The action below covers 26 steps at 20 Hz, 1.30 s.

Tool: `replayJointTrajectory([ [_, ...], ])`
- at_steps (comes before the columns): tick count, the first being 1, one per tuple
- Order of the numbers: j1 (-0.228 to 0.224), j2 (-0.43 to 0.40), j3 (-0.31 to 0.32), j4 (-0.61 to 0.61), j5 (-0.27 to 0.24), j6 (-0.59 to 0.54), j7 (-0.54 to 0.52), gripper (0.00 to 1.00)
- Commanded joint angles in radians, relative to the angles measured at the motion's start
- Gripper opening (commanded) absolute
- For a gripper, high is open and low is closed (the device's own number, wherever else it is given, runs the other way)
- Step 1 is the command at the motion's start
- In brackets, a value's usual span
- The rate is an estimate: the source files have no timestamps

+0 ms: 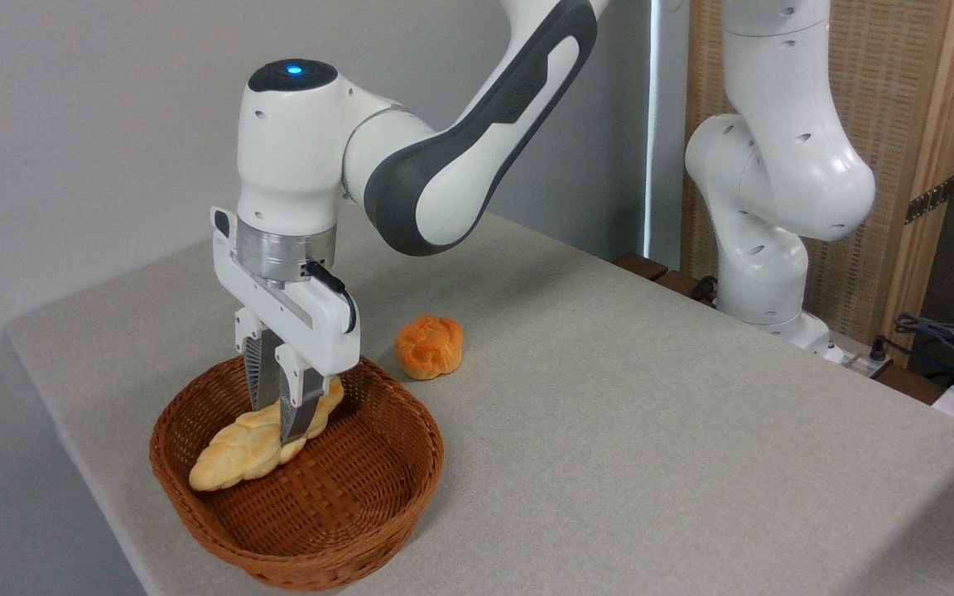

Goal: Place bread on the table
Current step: 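Lower the gripper around the bread roll and close on it, then lift the bread roll out of the basket and carry it sideways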

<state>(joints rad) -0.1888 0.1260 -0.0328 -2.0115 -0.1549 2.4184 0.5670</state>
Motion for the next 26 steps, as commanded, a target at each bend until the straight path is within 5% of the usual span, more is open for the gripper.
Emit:
replayJointTrajectory([
  [1,-0.001,-0.02,0.002,0.005,0.009,0.007,-0.007,0.37],
  [8,0.008,-0.15,0.037,0.011,-0.003,-0.088,-0.006,0.38],
  [18,0.008,-0.339,0.14,-0.01,0.005,-0.513,0.096,0.39],
  [26,0.009,-0.515,0.154,-0.271,0.011,-0.541,0.145,0.4],
])
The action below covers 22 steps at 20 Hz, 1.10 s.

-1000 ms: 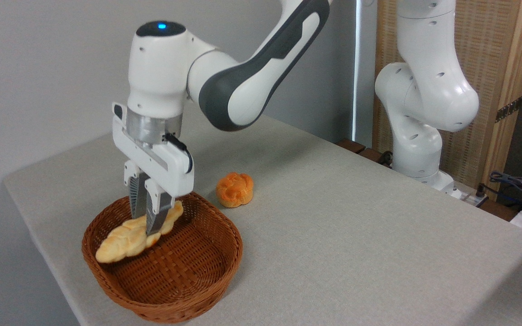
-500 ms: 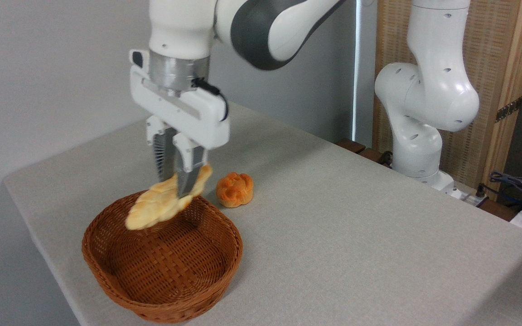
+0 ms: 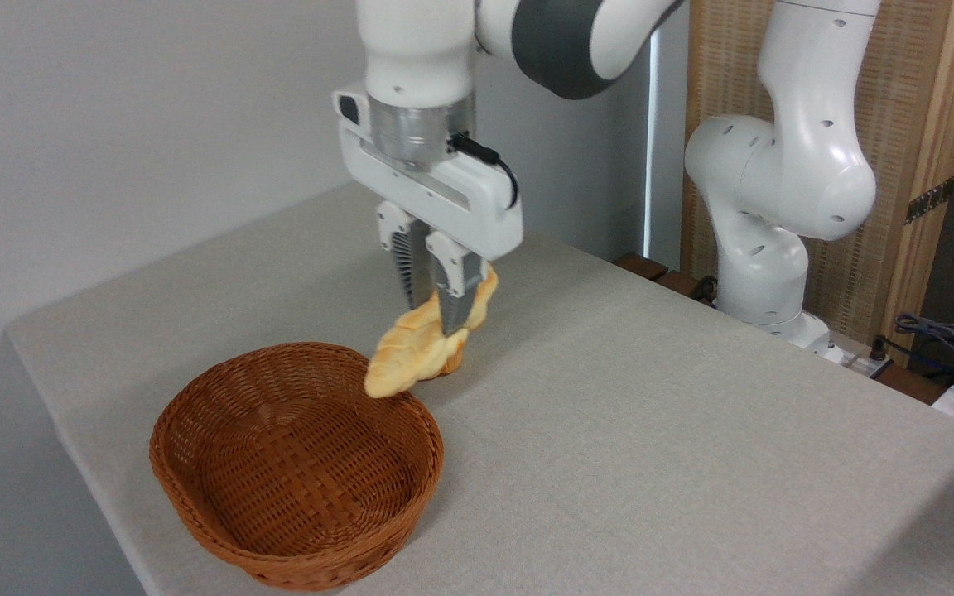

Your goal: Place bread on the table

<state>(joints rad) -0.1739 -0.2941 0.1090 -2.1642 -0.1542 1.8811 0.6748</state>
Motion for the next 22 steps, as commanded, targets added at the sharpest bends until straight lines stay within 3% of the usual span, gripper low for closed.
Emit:
replayJointTrajectory([
  [1,-0.006,-0.114,0.012,-0.141,0.01,-0.004,0.043,0.4],
  [6,-0.007,-0.126,0.006,-0.18,0.012,-0.025,0.045,0.4],
  [9,-0.007,-0.093,-0.005,-0.177,0.012,-0.004,0.048,0.45],
  [10,-0.009,-0.083,-0.006,-0.175,0.021,0.021,0.048,0.58],
  [11,-0.013,-0.073,-0.011,-0.175,0.034,0.041,0.048,0.81],
  [12,-0.013,-0.059,-0.028,-0.174,0.054,0.049,0.046,0.94],
  [13,-0.013,-0.051,-0.044,-0.172,0.067,0.055,0.045,1.0],
  [22,-0.016,-0.037,-0.063,-0.167,0.065,0.082,0.043,1.0],
])
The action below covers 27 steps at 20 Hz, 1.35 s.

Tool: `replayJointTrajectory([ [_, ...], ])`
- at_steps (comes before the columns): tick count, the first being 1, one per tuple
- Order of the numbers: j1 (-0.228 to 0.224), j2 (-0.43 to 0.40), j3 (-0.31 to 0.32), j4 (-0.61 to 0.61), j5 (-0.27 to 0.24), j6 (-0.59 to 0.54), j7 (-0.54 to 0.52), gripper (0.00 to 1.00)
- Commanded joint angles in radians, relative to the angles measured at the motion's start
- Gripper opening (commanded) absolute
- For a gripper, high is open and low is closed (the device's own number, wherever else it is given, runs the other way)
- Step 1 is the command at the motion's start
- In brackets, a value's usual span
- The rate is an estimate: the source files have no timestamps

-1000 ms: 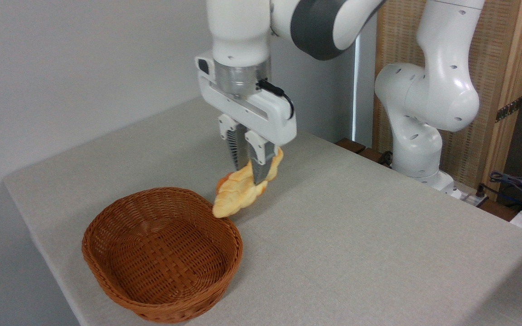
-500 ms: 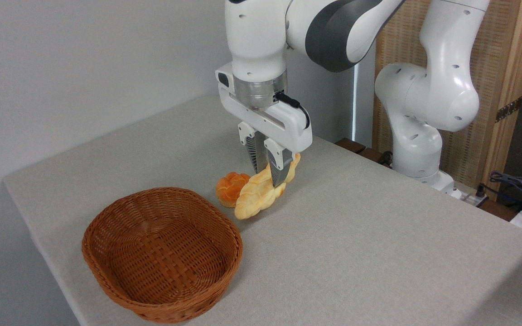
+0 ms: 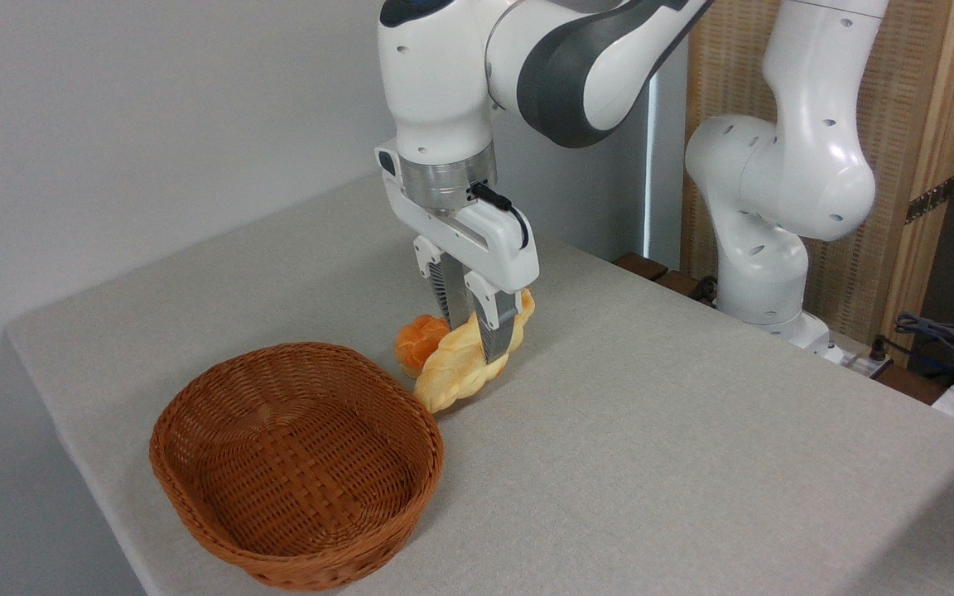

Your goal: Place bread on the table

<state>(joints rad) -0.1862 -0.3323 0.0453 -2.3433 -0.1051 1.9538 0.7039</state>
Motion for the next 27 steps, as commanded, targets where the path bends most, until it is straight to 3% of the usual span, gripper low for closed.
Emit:
replayJointTrajectory([
  [1,-0.004,0.001,0.001,0.015,0.016,0.01,0.014,1.0],
  [6,-0.004,0.001,0.001,0.033,0.016,0.01,0.012,1.0],
  [11,-0.002,0.004,0.004,0.169,0.013,0.01,0.008,1.0],
  [20,0.008,0.157,0.047,0.384,0.019,0.039,0.008,1.0],
  [27,0.008,0.191,0.054,0.41,0.015,0.07,0.014,1.0],
])
